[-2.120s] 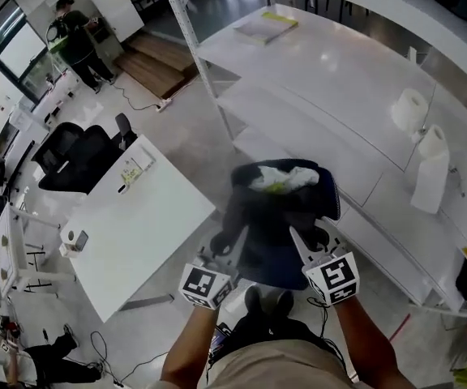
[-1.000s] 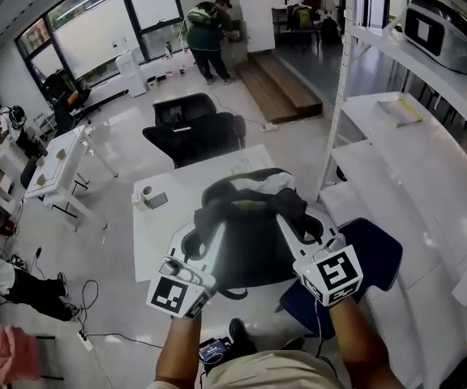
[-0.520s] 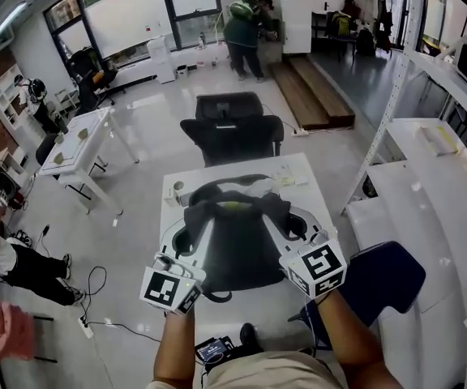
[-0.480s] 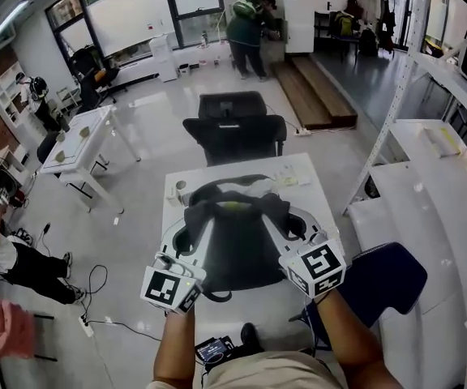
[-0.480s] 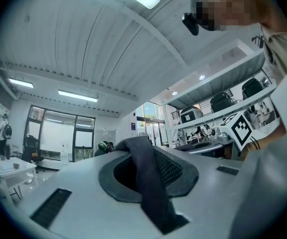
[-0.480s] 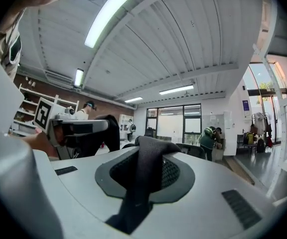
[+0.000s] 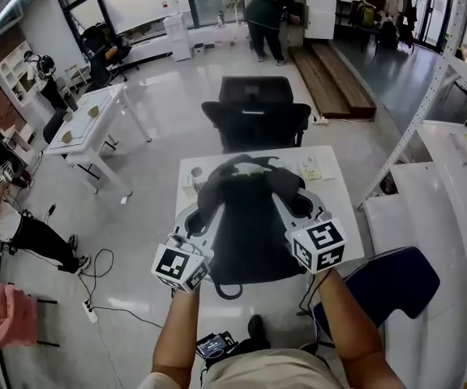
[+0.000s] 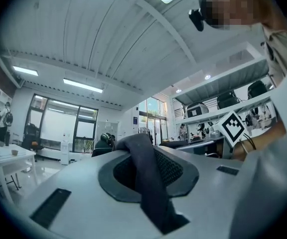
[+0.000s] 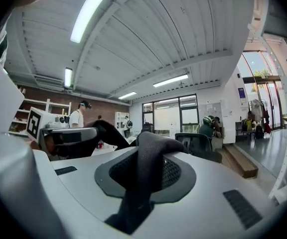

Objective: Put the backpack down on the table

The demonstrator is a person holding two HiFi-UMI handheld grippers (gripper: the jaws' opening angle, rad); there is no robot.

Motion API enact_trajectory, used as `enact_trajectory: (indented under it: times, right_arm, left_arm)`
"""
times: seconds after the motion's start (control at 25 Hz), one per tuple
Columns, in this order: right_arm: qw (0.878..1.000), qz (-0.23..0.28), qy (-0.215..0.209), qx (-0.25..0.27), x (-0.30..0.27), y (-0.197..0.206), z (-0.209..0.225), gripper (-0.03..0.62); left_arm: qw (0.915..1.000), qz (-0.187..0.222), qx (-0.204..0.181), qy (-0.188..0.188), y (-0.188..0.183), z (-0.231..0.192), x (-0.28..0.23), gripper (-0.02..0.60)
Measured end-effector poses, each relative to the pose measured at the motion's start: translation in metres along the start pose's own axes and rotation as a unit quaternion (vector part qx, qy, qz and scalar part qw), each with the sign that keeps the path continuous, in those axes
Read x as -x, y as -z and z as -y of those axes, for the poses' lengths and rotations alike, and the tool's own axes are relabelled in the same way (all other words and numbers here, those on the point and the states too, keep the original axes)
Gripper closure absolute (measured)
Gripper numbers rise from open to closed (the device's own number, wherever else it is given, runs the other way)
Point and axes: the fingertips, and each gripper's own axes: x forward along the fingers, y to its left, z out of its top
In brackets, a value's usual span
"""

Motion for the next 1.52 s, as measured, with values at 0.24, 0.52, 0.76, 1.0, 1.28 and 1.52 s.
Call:
enact_trajectory:
  times: [0.24, 0.52, 0.76, 1.0, 1.28, 1.52]
  right_arm:
    - [0.999, -0.052, 0.009, -0.012, -0.027, 0.045, 0.012, 0.508]
    - [0.994, -0.099, 0.035, -0.030, -0.043, 0.101, 0.032, 0.480]
    - [0.991, -0.119, 0.050, -0.030, -0.055, 0.129, 0.043, 0.459]
    - [0.991, -0.118, 0.059, -0.032, -0.060, 0.137, 0.047, 0.436]
    - [0.990, -0.124, 0.066, -0.016, -0.056, 0.137, 0.045, 0.393]
    - [0.989, -0.126, 0.079, -0.006, -0.042, 0.136, 0.043, 0.372]
  left_arm:
    - [0.9993, -0.024, 0.029, 0.000, 0.038, -0.018, -0.014, 0.509]
    - [0.9949, -0.076, 0.066, -0.006, 0.100, -0.030, -0.024, 0.503]
    - [0.9895, -0.112, 0.089, -0.020, 0.145, -0.041, -0.024, 0.488]
    - [0.9864, -0.122, 0.108, -0.023, 0.163, -0.050, -0.026, 0.440]
    - [0.9868, -0.120, 0.105, -0.024, 0.163, -0.052, -0.021, 0.401]
    - [0.9886, -0.116, 0.091, -0.031, 0.157, -0.049, -0.012, 0.367]
